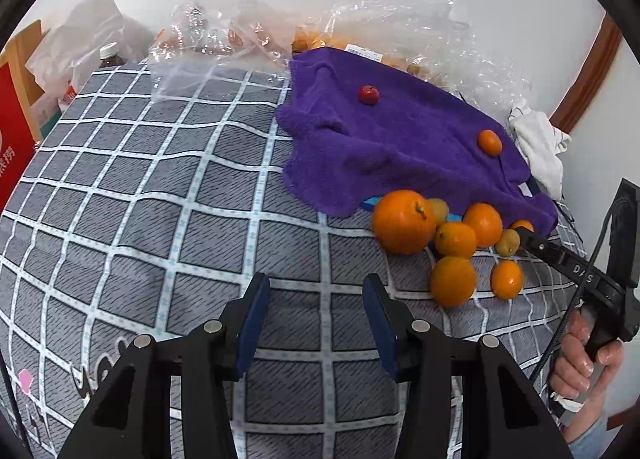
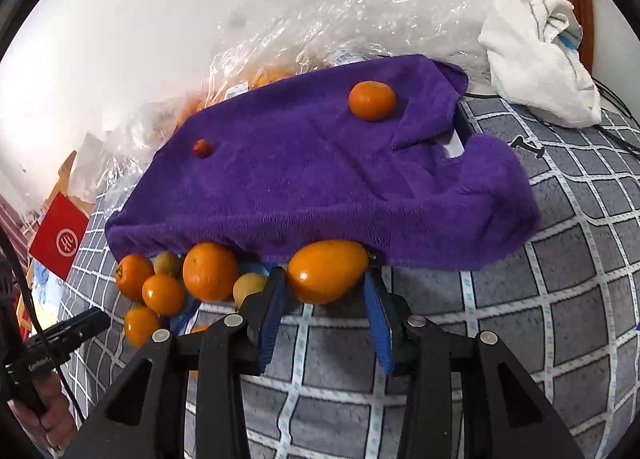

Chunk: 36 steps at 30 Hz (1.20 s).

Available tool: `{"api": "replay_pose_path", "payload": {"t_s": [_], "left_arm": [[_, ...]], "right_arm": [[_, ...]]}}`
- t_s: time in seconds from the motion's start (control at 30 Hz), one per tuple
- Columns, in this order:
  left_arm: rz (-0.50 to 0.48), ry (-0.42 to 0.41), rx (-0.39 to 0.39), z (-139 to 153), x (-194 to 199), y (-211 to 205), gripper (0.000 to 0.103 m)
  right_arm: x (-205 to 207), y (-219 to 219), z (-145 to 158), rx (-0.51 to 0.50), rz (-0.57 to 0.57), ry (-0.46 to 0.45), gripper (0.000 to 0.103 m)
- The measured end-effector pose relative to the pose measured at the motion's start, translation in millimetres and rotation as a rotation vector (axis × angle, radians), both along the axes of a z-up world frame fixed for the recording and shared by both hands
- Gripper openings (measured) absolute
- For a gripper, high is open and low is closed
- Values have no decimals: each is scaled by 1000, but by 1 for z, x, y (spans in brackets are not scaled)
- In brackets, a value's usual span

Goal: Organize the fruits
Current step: 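Grasp the oval orange with the right tool while the left tool grasps a large orange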

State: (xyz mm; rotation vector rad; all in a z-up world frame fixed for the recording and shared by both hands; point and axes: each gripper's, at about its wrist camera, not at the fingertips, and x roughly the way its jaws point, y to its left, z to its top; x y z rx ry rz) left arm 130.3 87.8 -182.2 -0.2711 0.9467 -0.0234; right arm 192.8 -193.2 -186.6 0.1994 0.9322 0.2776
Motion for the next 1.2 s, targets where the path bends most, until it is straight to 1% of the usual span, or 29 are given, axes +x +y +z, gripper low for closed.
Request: {"api": "replay_pose_path", "payload": {"t_s": [0.1, 0.17, 0.27, 0.37, 0.43, 0.5, 0.57, 0.6, 0.63, 0.7, 0.77, 0.8, 0.83, 0.87, 0.9, 0.93, 1.0, 1.07, 1.2], "left_arm": [[-26, -10, -19, 0, 2, -6, 46], [-53, -15, -29, 1, 3, -13, 46], [-93, -20, -35, 2, 6, -24, 46], [-87, -30, -8, 3, 17, -31, 46], [-88, -34, -7, 3, 25, -35, 46], [-93, -25, 24, -1, 34, -42, 48], [-115, -39, 36, -3, 39, -46, 49], [-118, -45, 40, -4, 41, -49, 50], [-123, -54, 48, -4, 43, -50, 50], [-130, -73, 72, -6, 45, -54, 50], [-136, -95, 82, -7, 46, -55, 50], [-137, -107, 77, -8, 45, -54, 49], [-140, -109, 63, -8, 46, -53, 47], [-146, -117, 38, -7, 46, -50, 44], [-153, -123, -2, -8, 46, -47, 41], [-147, -125, -39, -8, 46, -42, 41], [-121, -144, -80, -8, 44, -34, 41], [-100, -168, -90, -6, 40, -31, 41], [-73, -211, -112, -3, 34, -26, 41]], "right_arm": [[-6, -4, 3, -7, 10, -14, 39], [-17, -11, 8, -20, 9, -29, 39], [-32, -26, 12, -26, 10, -26, 39], [-42, -37, 12, -31, 16, -8, 39], [-46, -39, 11, -36, 22, -3, 40], [-47, -40, 10, -50, 24, -6, 40], [-44, -38, 9, -54, 30, 8, 44], [-42, -38, 8, -51, 35, 15, 48], [-40, -37, 8, -52, 38, 19, 50], [-37, -35, 7, -64, 34, 22, 51], [-35, -33, 6, -79, 23, 4, 50], [-35, -32, 6, -87, 16, -2, 49], [-36, -32, 5, -101, -2, -19, 42], [-36, -31, 3, -110, -15, -34, 38], [-37, -31, 1, -117, -22, -46, 37], [-38, -29, 3, -126, -22, -53, 36], [-39, -28, 4, -143, -22, -64, 36], [-42, -26, 4, -150, -9, -69, 36], [-47, -29, 7, -117, 5, -91, 35]]}}
